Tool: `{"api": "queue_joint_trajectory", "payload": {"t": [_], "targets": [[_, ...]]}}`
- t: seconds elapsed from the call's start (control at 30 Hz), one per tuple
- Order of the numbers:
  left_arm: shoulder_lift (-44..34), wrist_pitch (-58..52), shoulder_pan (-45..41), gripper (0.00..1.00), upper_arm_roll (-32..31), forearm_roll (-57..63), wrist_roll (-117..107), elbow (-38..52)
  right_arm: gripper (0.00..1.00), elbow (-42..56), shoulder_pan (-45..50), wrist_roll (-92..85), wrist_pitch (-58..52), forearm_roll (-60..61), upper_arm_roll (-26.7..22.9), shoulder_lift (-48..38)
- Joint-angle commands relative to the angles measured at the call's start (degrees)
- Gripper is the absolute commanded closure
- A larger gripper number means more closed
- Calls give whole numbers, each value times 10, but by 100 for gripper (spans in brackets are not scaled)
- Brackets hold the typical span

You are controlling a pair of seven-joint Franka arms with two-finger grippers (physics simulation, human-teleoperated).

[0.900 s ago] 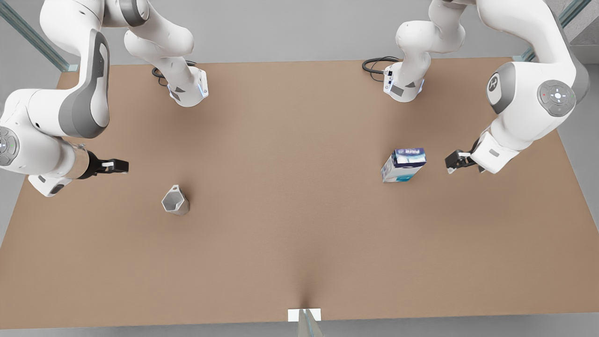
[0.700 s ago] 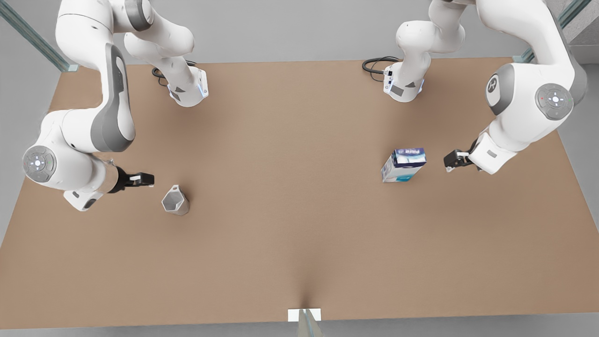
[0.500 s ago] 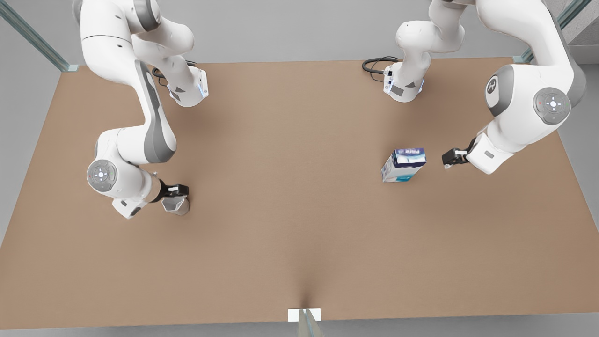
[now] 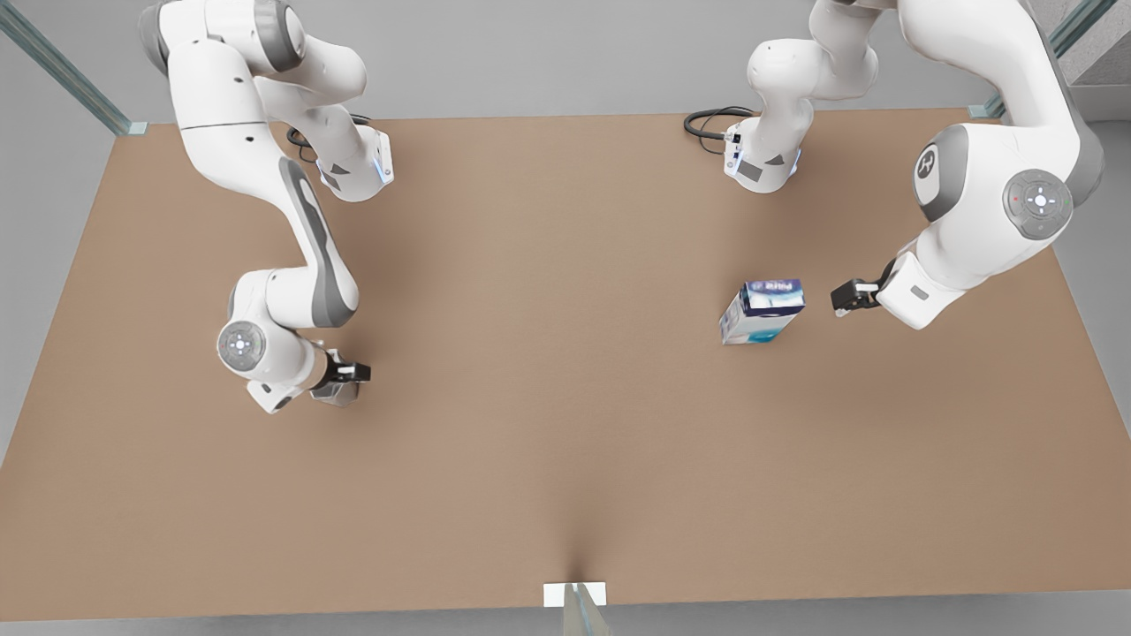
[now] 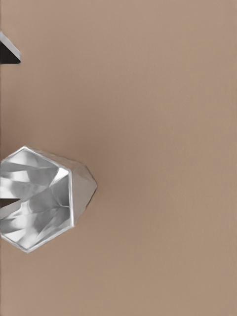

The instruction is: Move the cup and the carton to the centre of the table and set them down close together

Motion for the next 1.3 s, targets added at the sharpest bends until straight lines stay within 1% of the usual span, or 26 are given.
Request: {"api": "queue_joint_trajectory", "payload": {"t": [0.0, 0.4, 0.43, 0.47, 0.5, 0.53, 0.57, 0.6, 0.63, 0.7, 0.73, 0.77, 0.97, 1.27], "targets": [[0, 0, 0, 0, 0, -3, 0, 0, 0, 0, 0, 0, 0, 0, 0, 1], [2, 0, 0, 0, 0, -5, 0, -1, 0, -22, 1, -1, -5, 1, 0, 23], [2, 0, 0, 0, 0, -5, 0, -1, 2, -24, 1, -2, -3, 1, 0, 27], [1, 0, 0, 0, 0, -5, 1, -1, 5, -24, 1, -2, -4, 1, 0, 29], [0, 0, 0, 0, 0, -5, 0, -1, 19, -24, 1, -1, -4, 1, 0, 36], [0, 0, 0, 0, 0, -6, 1, -2, 24, -24, 0, -1, -5, 1, 0, 37], [-1, 1, 0, 0, 0, -6, 1, -5, 32, -24, 0, 3, -5, 3, 0, 41], [8, -1, 0, 0, 0, -8, -1, -1, 37, -24, 1, 4, -10, 4, 0, 42], [4, -1, 0, 0, 0, -10, 1, -2, 54, -20, 1, 4, -13, 4, 0, 44], [-10, 0, 0, 0, 1, -19, 1, -18, 66, 6, -11, 0, -13, 1, 0, 54], [-12, -1, 1, 0, 1, -20, 1, -18, 77, 8, -11, -3, -12, 1, 0, 54], [-14, 0, 2, 0, 2, -20, 1, -18, 79, 10, -12, -5, -11, 0, 0, 54], [-14, -11, 2, 0, 2, -20, -1, -17, 79, 9, -17, -15, -12, 0, 0, 60], [-13, -28, 1, 0, 21, -35, 0, -13, 79, 18, -25, -27, -16, 0, 0, 59]]}}
